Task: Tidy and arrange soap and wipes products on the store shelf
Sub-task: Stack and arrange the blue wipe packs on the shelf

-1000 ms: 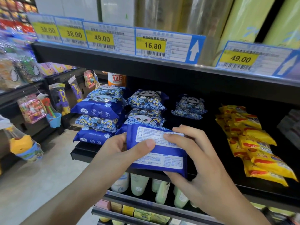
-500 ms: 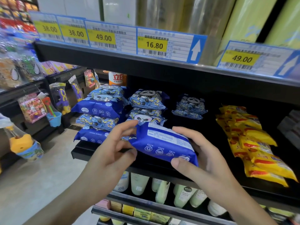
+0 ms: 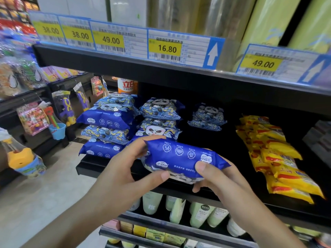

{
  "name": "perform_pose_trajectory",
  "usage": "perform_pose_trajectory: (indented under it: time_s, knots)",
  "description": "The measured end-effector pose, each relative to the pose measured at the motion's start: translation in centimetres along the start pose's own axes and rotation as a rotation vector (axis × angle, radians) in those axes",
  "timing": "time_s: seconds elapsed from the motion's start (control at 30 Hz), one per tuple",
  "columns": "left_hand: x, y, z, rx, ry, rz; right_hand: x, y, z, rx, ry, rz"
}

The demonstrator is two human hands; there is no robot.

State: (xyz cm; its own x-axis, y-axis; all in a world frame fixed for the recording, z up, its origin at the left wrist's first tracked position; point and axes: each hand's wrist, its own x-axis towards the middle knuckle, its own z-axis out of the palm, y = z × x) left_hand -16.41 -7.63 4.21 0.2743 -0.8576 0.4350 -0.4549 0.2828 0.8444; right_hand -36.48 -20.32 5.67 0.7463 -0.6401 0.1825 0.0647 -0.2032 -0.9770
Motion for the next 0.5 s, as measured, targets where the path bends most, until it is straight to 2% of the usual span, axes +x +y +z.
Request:
perform_pose_trajectory:
  time_s: [0.1, 0.3, 0.4, 0.5]
  knots:
    - [-0.05, 0.16, 0.28, -0.082, -0.022, -0.049, -0.05, -0.02, 0.24, -0.004, 0.021, 0.018]
    - [-0.41, -0.27, 0.6, -0.237, 0.005, -0.179, -0.14, -0.13, -0.1, -0.169, 0.017, 0.161]
    - [-0.46, -0.34, 0.57, -0.316, 0.046, -0.228, -0.24, -0.38, 0.09, -0.196, 0.093, 0.002]
    - [-0.32, -0.25, 0.47, -0.375, 0.092, -0.299, -0.4, -0.78, 0.16, -0.498, 0.206, -0.304]
